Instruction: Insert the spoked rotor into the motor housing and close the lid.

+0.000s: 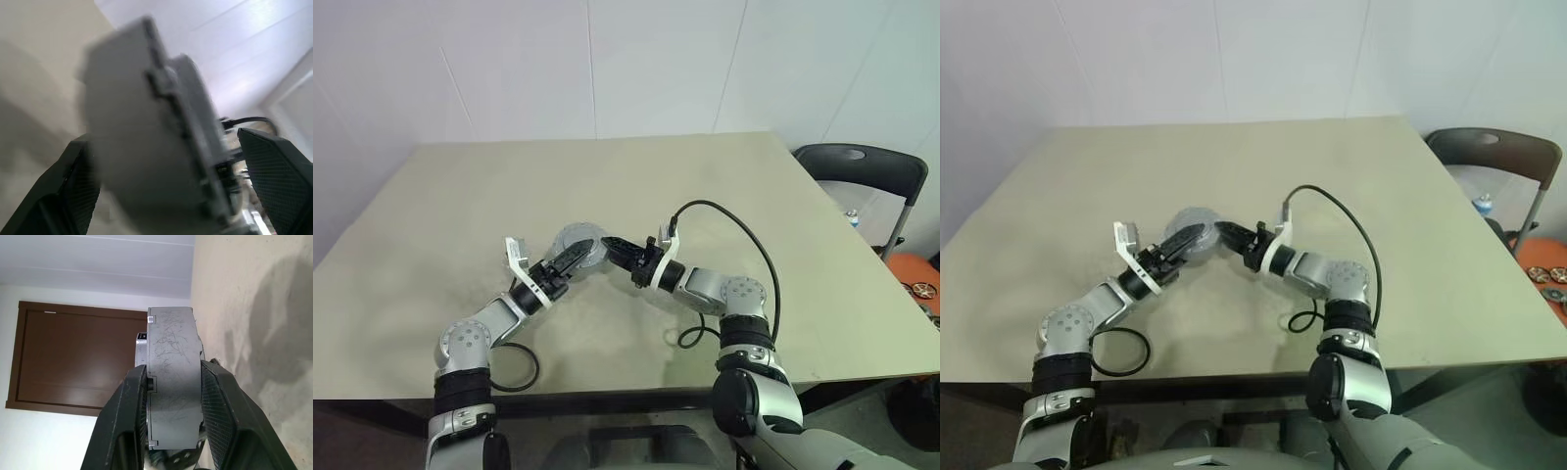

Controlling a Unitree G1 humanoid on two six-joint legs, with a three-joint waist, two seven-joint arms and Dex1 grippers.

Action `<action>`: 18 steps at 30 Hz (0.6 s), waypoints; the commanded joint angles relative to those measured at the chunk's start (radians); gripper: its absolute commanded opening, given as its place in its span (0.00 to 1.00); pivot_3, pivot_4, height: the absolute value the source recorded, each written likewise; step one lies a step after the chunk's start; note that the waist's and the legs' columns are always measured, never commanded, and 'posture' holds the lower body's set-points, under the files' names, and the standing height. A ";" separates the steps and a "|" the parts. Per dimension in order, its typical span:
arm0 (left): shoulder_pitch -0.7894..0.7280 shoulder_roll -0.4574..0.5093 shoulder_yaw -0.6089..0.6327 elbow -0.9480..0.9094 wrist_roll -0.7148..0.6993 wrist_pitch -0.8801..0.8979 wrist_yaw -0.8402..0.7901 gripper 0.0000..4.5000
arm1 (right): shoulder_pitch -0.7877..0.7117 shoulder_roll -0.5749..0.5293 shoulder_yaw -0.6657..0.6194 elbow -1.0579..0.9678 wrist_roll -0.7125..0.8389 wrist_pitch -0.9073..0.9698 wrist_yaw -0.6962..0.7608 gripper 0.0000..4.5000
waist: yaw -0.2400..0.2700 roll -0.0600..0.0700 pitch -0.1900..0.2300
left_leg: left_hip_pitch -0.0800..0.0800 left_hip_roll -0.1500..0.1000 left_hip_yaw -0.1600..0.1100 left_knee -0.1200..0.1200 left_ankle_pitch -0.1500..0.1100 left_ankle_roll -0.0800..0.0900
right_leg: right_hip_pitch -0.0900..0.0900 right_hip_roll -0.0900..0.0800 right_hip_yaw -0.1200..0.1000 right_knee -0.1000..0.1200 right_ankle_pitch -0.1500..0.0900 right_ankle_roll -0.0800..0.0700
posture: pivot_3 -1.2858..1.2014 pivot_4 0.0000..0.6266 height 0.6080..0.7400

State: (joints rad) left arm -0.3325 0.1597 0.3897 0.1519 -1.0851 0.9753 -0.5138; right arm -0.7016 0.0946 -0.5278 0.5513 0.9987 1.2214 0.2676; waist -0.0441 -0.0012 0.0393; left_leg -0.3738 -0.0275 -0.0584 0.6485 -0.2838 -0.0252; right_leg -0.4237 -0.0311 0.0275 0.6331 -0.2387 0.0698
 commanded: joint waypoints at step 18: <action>-0.043 -0.020 0.031 0.005 -0.042 -0.029 0.092 0.80 | -0.042 -0.012 0.014 -0.030 0.028 -0.035 0.020 0.32 | 0.000 0.000 0.000 | 0.000 0.000 0.000 0.000 0.000 0.000 | 0.000 0.000 0.000 0.000 0.000 0.000 | 0.52 0.00 1.00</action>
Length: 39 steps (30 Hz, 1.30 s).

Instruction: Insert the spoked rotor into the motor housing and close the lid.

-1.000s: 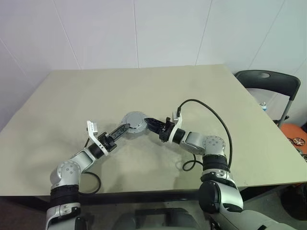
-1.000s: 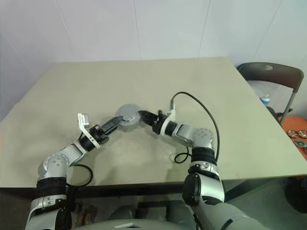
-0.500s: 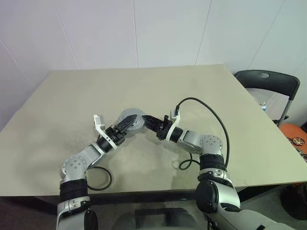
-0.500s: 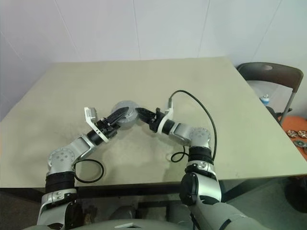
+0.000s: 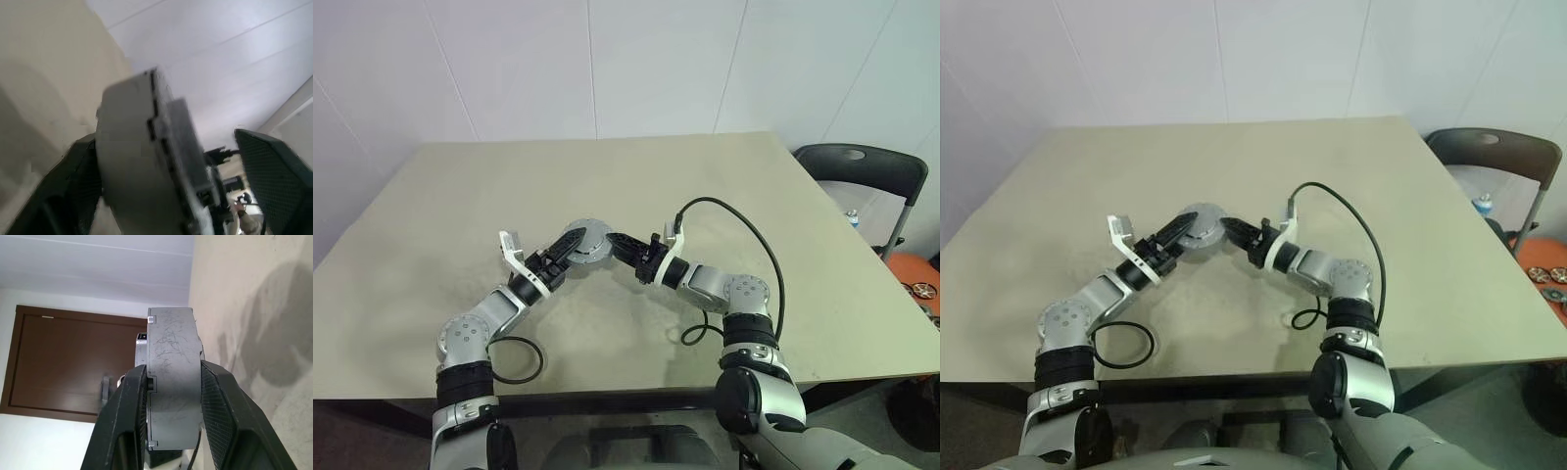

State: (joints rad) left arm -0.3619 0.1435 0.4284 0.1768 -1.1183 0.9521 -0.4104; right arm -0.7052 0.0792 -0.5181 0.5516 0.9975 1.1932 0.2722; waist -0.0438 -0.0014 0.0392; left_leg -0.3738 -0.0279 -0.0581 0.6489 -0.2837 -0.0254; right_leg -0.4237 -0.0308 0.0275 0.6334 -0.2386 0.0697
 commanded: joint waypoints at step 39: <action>-0.045 -0.106 -0.007 -0.154 -0.284 0.056 0.240 0.52 | -0.019 0.011 0.065 -0.059 0.000 -0.025 0.036 0.32 | 0.001 -0.001 0.000 | 0.000 0.000 0.000 0.001 0.000 0.000 | 0.000 0.000 0.000 0.001 0.000 0.000 | 0.52 0.00 1.00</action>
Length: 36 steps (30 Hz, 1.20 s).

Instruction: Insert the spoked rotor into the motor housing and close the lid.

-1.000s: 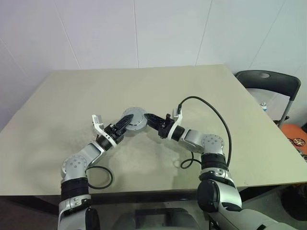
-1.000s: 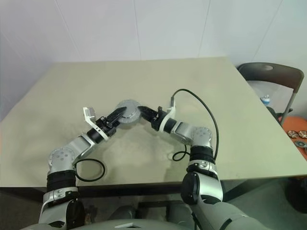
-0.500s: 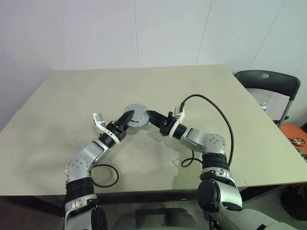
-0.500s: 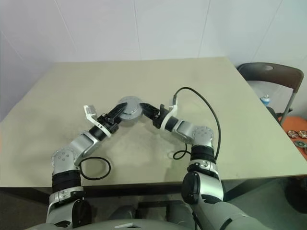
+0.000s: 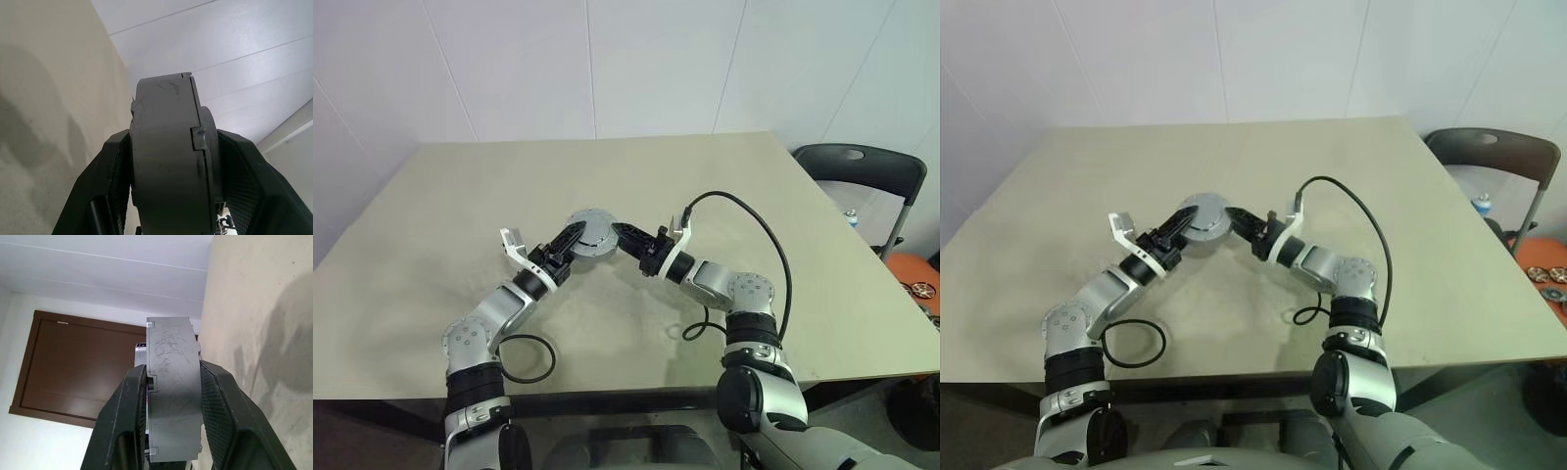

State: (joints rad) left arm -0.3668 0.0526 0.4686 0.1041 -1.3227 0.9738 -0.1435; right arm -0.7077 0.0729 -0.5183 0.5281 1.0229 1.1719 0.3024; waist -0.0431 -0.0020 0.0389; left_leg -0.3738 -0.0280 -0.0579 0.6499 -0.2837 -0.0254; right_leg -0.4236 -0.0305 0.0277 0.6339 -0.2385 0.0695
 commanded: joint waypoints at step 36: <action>-0.075 0.059 -0.005 0.023 0.002 -0.080 -0.093 0.52 | -0.035 -0.003 0.138 0.072 -0.178 -0.171 0.025 0.64 | 0.000 -0.001 0.000 | 0.000 0.000 0.000 0.000 0.000 0.000 | 0.000 0.000 0.000 0.000 0.000 0.000 | 0.52 0.00 1.00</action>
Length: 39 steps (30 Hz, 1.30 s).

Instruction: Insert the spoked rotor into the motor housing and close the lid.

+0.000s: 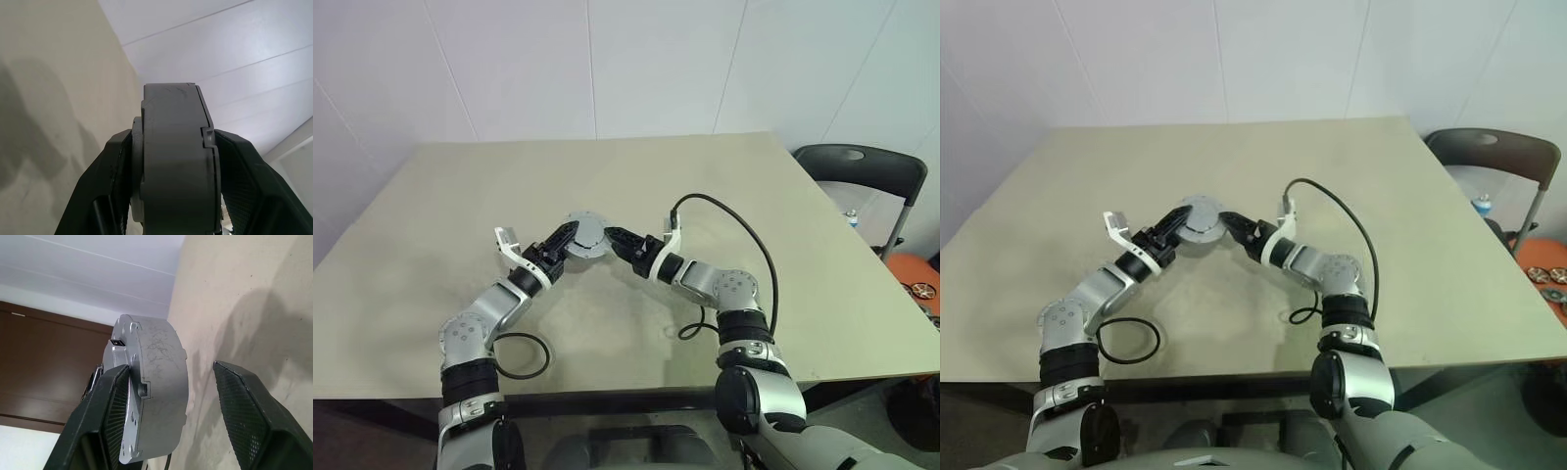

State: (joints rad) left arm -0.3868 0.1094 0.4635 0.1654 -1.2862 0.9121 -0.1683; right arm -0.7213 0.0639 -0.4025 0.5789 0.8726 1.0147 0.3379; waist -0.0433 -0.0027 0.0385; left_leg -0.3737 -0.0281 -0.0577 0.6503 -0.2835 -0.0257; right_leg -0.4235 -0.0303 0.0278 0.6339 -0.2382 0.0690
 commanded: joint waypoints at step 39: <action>0.029 0.173 0.092 0.010 0.089 -0.085 -0.145 0.52 | -0.225 -0.120 -0.190 0.289 0.048 -0.200 0.049 0.64 | -0.025 0.000 0.000 | 0.001 0.002 0.001 -0.001 0.000 0.000 | 0.000 0.001 0.001 0.000 0.000 -0.001 | 0.52 0.00 1.00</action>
State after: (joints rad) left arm -0.3522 0.2460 0.4941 0.2213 -1.1936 0.8696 -0.2939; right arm -0.9219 -0.0603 -0.6025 0.8794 0.9204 0.8054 0.3708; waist -0.0683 -0.0027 0.0385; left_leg -0.3730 -0.0259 -0.0571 0.6491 -0.2833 -0.0258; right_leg -0.4237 -0.0294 0.0291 0.6342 -0.2379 0.0685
